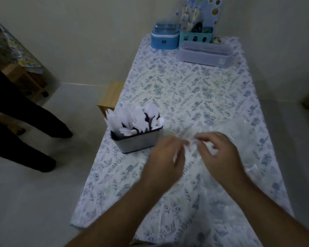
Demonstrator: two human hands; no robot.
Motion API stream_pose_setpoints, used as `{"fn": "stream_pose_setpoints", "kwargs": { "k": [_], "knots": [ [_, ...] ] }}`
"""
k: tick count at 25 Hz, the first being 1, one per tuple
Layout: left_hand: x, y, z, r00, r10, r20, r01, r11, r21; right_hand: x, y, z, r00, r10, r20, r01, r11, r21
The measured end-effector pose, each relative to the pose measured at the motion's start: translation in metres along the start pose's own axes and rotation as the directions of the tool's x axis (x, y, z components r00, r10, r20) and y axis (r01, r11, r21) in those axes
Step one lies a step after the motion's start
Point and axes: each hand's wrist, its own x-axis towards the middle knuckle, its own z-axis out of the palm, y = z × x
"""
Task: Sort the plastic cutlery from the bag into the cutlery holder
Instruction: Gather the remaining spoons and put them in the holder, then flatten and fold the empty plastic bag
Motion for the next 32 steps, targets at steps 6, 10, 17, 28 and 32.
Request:
{"fn": "stream_pose_setpoints", "kwargs": {
  "k": [6,10,17,28,32],
  "knots": [
    [-0.101,0.001,0.114,0.696,0.119,0.708,-0.193,0.981,0.025,-0.152,0.123,-0.028,0.913,0.386,0.132,-0.281,0.830,-0.482],
    [-0.134,-0.009,0.100,0.685,0.014,0.729,-0.208,0.962,0.177,-0.205,0.110,-0.020,0.881,0.327,0.343,-0.088,0.824,-0.559],
    [-0.079,0.001,0.105,0.933,-0.063,0.354,0.022,0.993,0.120,-0.163,0.105,-0.008,0.908,0.313,0.277,-0.164,0.876,-0.453],
    [-0.003,-0.051,0.129,0.679,-0.376,0.631,-0.011,0.854,0.521,-0.146,0.104,-0.021,0.801,0.385,0.459,-0.106,0.845,-0.524],
    [0.014,-0.045,0.118,0.771,-0.132,0.623,-0.167,0.902,0.398,-0.092,0.101,-0.031,0.943,0.194,0.271,-0.027,0.855,-0.518]
  ]
}}
